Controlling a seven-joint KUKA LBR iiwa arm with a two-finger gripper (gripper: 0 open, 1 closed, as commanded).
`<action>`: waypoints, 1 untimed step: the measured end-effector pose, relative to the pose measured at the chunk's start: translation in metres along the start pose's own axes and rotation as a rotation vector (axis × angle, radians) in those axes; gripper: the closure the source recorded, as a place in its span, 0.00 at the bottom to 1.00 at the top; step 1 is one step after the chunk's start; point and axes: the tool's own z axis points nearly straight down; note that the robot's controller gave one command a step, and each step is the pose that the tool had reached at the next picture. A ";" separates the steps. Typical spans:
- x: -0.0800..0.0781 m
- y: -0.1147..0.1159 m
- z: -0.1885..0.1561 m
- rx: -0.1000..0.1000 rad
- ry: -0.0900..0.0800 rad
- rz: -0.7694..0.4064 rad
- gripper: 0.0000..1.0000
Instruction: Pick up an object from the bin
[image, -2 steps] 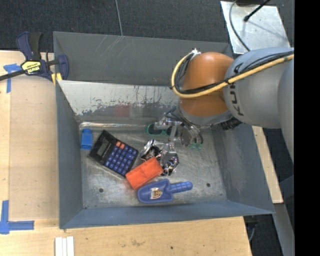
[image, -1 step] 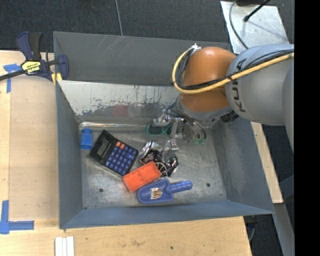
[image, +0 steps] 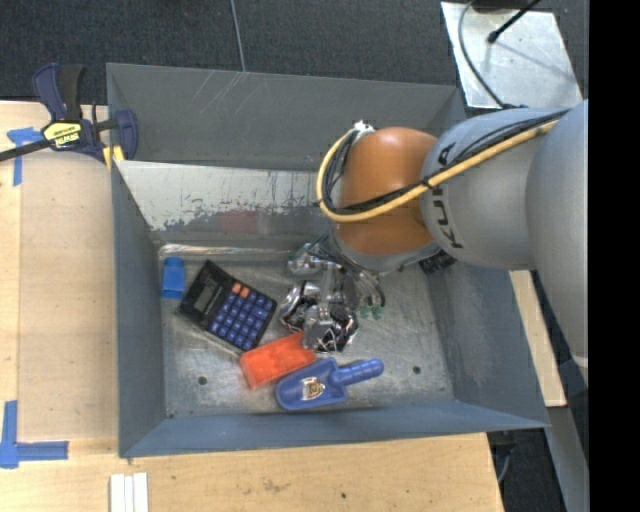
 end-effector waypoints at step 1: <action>-0.005 0.002 0.040 -0.001 0.002 -0.135 0.00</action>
Offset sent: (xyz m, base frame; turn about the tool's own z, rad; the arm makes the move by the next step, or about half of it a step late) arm 0.0017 0.0713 -0.0433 0.0191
